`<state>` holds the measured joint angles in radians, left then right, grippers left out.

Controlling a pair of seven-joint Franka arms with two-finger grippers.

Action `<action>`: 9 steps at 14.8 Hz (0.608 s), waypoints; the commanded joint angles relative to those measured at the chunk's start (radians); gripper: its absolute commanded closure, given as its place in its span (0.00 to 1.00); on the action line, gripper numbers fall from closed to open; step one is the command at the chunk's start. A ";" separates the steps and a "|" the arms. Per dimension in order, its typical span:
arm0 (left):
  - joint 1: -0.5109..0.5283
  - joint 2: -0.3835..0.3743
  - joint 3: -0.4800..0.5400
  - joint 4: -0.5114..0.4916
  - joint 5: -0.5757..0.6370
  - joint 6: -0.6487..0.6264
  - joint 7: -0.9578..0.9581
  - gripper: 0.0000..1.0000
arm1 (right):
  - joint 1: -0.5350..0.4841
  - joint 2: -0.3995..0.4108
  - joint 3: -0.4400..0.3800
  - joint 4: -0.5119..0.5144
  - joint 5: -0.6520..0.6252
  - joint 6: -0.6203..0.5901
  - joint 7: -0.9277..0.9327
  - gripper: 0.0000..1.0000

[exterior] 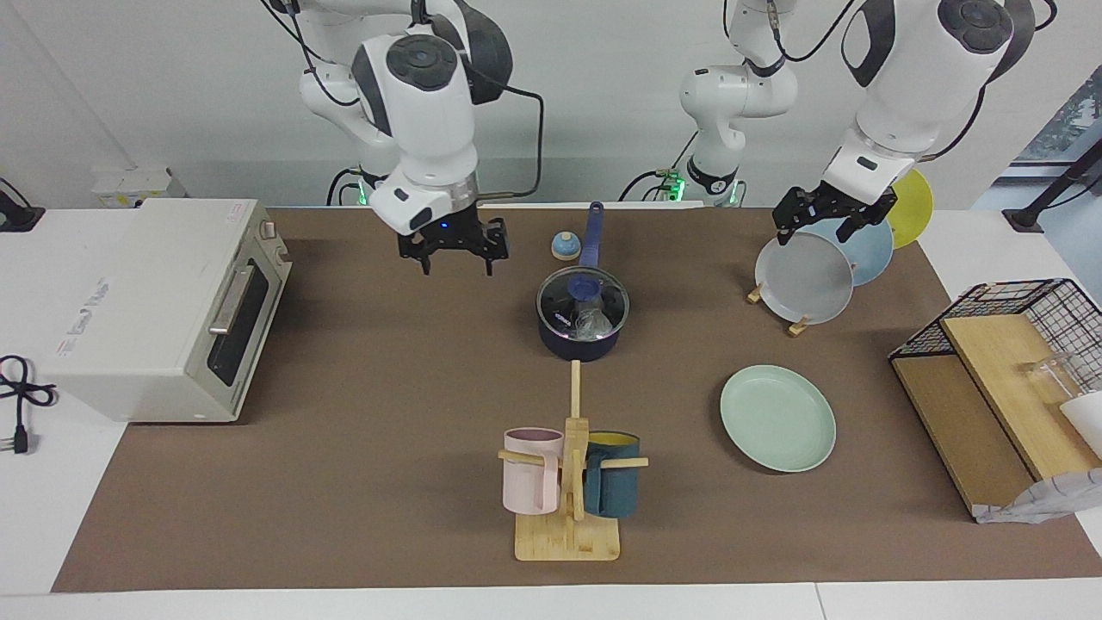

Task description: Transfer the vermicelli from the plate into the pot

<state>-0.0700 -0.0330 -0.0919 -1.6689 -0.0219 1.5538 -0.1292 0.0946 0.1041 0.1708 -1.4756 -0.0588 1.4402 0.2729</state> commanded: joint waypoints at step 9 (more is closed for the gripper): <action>0.001 -0.024 0.000 -0.018 -0.015 0.005 0.006 0.00 | -0.045 -0.132 -0.160 -0.172 0.039 -0.029 -0.198 0.00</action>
<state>-0.0703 -0.0364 -0.0927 -1.6690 -0.0224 1.5547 -0.1292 0.0773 0.0247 0.0327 -1.5722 -0.0442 1.3731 0.1201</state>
